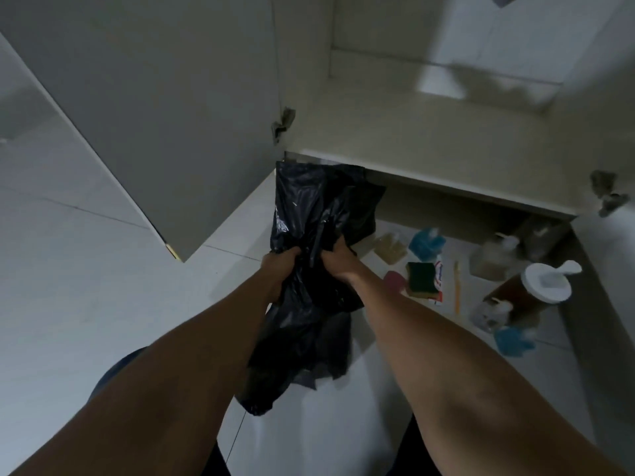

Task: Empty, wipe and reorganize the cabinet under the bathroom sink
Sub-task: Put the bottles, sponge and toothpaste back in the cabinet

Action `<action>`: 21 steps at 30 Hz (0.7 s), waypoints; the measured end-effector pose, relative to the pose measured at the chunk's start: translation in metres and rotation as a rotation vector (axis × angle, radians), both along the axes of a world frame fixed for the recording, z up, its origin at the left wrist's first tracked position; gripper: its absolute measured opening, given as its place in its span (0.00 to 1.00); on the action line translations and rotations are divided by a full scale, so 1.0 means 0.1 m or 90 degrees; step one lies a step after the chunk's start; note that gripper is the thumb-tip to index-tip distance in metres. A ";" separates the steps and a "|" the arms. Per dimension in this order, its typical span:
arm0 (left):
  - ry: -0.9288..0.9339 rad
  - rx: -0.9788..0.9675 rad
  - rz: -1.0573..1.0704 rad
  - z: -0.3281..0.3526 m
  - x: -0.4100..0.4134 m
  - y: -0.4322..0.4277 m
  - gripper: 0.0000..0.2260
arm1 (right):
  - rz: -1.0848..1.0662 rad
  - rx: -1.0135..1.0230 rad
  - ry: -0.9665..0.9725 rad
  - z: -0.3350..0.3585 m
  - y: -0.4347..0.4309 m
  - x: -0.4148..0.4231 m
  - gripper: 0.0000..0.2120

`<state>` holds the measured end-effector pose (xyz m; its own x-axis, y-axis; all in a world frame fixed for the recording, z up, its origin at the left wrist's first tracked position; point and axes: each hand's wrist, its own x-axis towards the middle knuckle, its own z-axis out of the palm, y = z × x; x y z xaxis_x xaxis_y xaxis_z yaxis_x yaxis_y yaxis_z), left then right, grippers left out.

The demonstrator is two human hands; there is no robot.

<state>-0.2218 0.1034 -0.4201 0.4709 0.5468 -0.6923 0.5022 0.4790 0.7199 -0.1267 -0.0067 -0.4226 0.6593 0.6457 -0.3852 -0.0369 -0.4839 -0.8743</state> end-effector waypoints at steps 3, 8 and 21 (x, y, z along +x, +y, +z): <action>0.059 0.095 0.001 -0.09 0.00 0.02 0.36 | -0.011 -0.029 0.006 -0.12 -0.03 -0.04 0.41; 0.221 0.329 -0.049 -0.21 0.02 -0.02 0.41 | -0.180 -0.010 -0.130 -0.32 -0.10 -0.13 0.30; 0.118 0.279 -0.188 -0.59 -0.02 -0.13 0.21 | -0.161 -0.223 0.077 -0.88 -0.24 -0.17 0.25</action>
<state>-0.2240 0.0901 -0.4794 0.5393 0.6657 -0.5157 0.7070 -0.0253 0.7067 -0.1436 -0.0305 -0.5111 0.7164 0.2874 -0.6358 -0.2840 -0.7122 -0.6420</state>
